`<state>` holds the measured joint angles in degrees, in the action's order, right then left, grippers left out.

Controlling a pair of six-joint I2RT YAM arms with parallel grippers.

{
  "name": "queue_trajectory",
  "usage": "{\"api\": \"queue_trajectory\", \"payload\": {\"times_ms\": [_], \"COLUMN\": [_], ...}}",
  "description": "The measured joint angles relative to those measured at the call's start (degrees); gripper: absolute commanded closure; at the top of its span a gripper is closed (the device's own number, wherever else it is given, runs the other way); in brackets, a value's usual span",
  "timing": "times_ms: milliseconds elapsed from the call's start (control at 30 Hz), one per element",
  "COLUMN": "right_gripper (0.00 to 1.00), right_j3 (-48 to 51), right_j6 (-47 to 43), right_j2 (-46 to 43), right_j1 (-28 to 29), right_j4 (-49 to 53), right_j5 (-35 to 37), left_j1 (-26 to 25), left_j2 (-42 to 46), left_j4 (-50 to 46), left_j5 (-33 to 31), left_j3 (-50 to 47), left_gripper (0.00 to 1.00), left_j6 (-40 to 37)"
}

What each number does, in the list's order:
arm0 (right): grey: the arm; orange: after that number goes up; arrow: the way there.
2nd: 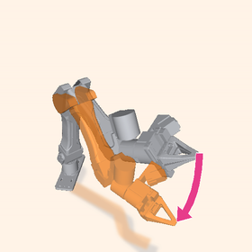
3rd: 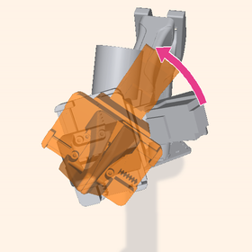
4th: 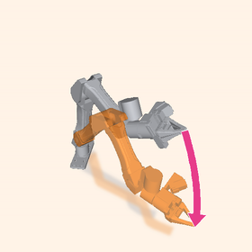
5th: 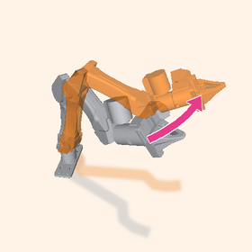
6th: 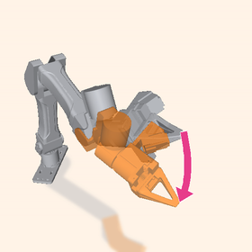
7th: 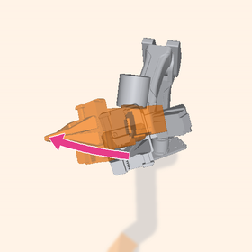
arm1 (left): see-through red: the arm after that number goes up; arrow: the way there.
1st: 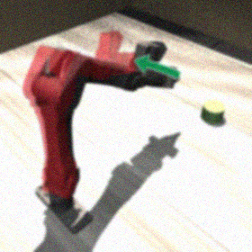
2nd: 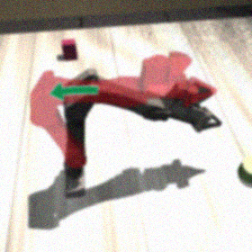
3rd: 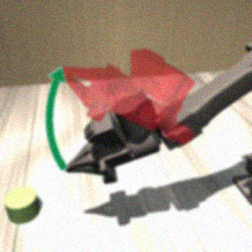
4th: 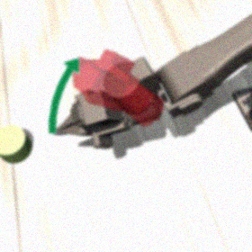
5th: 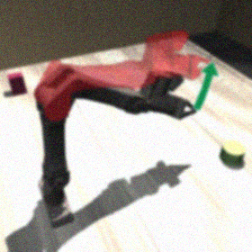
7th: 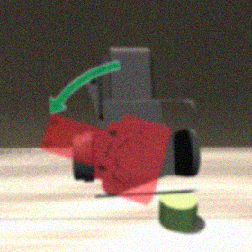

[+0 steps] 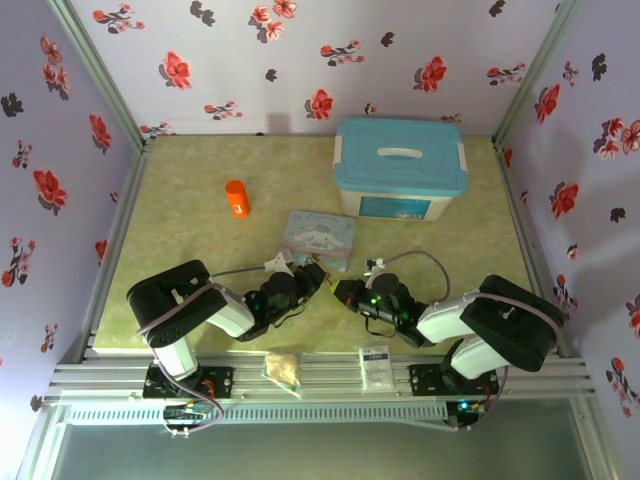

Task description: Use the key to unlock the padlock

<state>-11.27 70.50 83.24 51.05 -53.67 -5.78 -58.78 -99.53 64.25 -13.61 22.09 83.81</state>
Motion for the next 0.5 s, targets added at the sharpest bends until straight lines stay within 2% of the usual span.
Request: {"api": "queue_trajectory", "payload": {"times_ms": [300, 500], "right_gripper": [1.00, 1.00], "right_j3": [2.4, 2.8], "right_j6": [-0.2, 1.6], "right_j2": [0.0, 4.6], "right_j1": [-1.9, -2.8], "right_j4": [-5.5, -12.4], "right_j5": [-1.9, -3.6], "left_j1": [-0.3, -0.3], "left_j2": [-0.1, -0.1], "left_j4": [1.4, 1.7], "left_j5": [0.1, -0.9], "left_j3": [0.5, 0.7], "left_gripper": [1.00, 1.00], "left_j6": [0.0, -0.1]}}
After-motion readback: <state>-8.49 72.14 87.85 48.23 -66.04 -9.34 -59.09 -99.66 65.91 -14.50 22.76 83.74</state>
